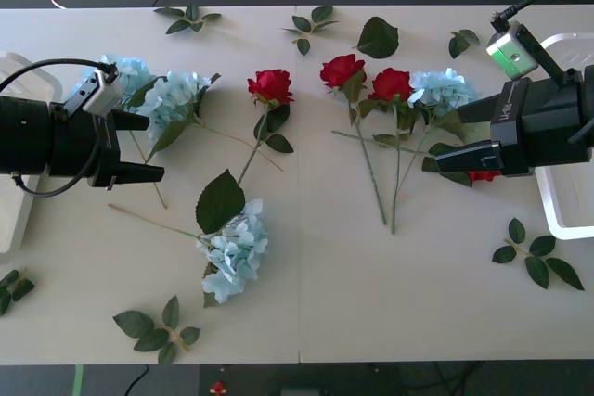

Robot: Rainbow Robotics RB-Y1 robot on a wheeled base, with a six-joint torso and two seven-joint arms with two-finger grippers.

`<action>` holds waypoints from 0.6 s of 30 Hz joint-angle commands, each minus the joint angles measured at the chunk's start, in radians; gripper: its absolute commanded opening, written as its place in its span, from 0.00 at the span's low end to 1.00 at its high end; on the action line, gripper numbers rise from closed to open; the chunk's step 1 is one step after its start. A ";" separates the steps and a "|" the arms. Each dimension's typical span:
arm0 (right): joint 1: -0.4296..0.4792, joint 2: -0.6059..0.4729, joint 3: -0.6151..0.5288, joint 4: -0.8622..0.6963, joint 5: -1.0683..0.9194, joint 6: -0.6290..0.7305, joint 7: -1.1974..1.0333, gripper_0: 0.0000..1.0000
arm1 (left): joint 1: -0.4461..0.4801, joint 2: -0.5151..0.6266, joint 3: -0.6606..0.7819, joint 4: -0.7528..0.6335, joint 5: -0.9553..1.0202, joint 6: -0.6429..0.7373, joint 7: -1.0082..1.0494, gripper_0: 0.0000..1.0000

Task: Place the red flowers into the right box and the blue flowers into the left box. If a person shows an open palm, hand one flower to the person first, then continue sorting.

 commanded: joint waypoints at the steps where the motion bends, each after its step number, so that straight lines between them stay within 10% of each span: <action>1: 0.050 -0.027 0.043 -0.020 0.006 0.005 -0.030 1.00 | 0.043 -0.027 -0.038 0.018 0.006 -0.010 0.062 1.00; 9: 0.054 -0.073 0.048 -0.020 -0.055 -0.007 -0.122 1.00 | 0.006 -0.045 0.031 0.036 -0.088 0.024 0.062 1.00; 18: 0.004 -0.065 0.042 -0.103 0.126 0.050 -0.780 1.00 | -0.182 -0.014 0.034 0.036 -0.293 0.160 0.333 1.00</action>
